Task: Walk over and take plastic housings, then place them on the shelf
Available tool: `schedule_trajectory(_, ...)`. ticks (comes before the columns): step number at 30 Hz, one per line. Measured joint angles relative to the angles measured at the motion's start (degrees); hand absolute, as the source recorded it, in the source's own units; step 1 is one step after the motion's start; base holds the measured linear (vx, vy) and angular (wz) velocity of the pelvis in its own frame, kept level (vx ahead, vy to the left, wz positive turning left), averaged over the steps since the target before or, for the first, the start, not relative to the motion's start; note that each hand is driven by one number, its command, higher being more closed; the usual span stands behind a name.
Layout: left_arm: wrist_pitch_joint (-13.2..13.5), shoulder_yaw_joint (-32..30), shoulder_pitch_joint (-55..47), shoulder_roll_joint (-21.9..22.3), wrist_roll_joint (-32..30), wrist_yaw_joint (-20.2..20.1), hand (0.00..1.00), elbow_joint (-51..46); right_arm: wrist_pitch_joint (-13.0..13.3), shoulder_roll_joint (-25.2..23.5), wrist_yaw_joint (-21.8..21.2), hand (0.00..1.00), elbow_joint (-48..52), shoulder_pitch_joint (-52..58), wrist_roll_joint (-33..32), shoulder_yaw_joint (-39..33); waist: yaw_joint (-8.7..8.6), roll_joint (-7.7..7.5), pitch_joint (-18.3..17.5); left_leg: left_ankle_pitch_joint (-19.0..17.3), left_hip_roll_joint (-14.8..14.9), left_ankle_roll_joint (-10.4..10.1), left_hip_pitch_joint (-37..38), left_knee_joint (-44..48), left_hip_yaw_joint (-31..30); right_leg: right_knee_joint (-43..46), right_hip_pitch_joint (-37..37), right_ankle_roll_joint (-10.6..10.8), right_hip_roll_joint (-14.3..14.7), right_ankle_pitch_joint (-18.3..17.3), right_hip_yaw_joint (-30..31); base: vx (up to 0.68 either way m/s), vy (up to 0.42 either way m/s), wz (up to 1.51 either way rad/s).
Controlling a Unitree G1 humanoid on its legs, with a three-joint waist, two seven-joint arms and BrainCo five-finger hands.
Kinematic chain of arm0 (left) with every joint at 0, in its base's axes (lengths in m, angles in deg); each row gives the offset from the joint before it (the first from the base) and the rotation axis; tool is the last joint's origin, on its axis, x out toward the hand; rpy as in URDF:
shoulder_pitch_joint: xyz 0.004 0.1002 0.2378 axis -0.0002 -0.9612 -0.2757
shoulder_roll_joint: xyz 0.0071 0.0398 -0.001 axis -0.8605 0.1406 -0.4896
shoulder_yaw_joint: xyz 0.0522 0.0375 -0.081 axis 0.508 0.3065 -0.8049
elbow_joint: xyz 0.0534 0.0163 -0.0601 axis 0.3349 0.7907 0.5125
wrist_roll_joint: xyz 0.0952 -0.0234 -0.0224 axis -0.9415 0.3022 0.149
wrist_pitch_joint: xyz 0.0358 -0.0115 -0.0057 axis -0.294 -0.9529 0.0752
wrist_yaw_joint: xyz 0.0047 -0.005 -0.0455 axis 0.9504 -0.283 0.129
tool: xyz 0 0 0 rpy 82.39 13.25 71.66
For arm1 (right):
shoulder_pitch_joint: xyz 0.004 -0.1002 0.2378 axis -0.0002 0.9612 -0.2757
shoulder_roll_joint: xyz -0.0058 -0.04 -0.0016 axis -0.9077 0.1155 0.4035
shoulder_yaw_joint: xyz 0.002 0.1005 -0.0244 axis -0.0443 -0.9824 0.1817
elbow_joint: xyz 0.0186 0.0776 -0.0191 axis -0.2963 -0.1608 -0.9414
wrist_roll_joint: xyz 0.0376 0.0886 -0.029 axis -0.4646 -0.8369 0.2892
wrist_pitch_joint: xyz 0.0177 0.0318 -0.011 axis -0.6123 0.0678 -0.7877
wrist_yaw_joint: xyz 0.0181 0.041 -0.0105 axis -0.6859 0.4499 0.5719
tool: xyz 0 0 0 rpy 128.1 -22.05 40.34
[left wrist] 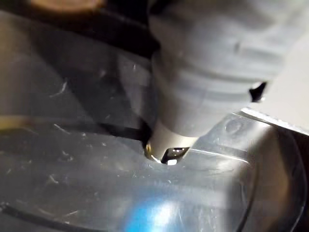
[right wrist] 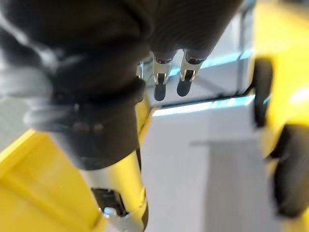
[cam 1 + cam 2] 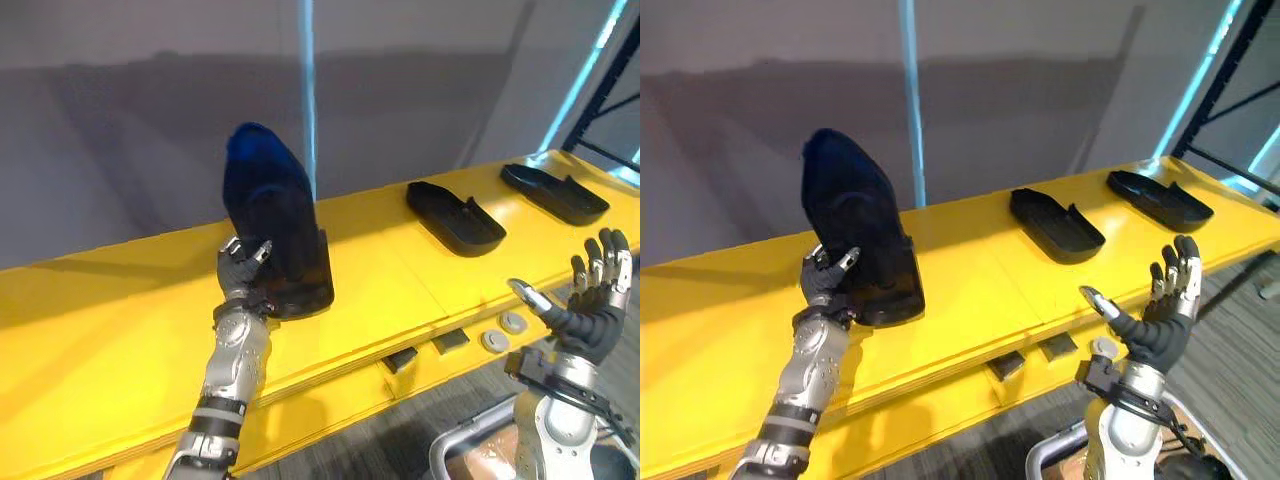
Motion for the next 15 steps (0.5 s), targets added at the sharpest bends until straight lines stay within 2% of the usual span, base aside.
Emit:
schedule_trajectory(4, -1.15, -1.05, 8.52, -1.97, 1.92, -0.05, 1.00, 10.58, -0.22, -0.20, -0.61, 0.00, -0.26, 3.26, -0.01, 3.28, -1.82, 1.25, 1.03, 0.16, 0.03, 0.10, -1.55, -0.01, 1.18, -0.46, -1.99, -0.05, 0.17, 0.94, 1.27, 0.01, 0.001, -0.18)
schedule_trajectory(8, -4.03, -0.86, 16.93, -4.13, 3.77, -1.24, 1.00, 23.15, -0.89, -0.03, -1.80, 0.00, -1.08, 6.12, -0.02, 9.03, -3.23, 1.94, 2.56, 0.21, 0.09, 0.06, -2.15, -0.10, 1.72, -0.62, -3.20, -0.16, 0.20, 1.20, 2.42, 0.02, 0.003, -0.09)
schedule_trajectory(11, -5.96, -0.82, 19.14, -5.42, 3.46, -2.67, 1.00, 29.76, -1.51, 0.08, -3.48, 0.00, -1.08, 7.92, 0.01, 12.23, -3.74, 1.99, 4.48, 0.25, 0.11, 0.05, -2.05, -0.08, 2.10, -0.82, -3.32, -0.23, 0.29, 1.36, 2.79, 0.02, -0.002, -0.07)
schedule_trajectory(12, -5.77, -0.81, 19.38, -5.69, 3.02, -2.86, 1.00, 30.27, -1.55, 0.07, -3.80, 0.00, -1.08, 8.43, 0.01, 12.59, -3.79, 1.97, 4.71, 0.25, 0.11, 0.05, -2.06, -0.08, 2.15, -0.87, -3.34, -0.25, 0.29, 1.38, 2.83, 0.00, 0.000, 0.00)
schedule_trajectory(15, -7.06, -0.94, 23.92, -9.57, 1.91, -3.86, 1.00, 35.43, -1.58, 0.13, -5.94, 0.00, -1.03, 9.55, 0.01, 13.56, -3.74, 1.92, 5.60, 0.25, 0.09, 0.05, -2.06, -0.08, 2.78, -1.44, -3.34, -0.41, 0.31, 1.77, 3.08, 0.00, 0.002, -0.06)
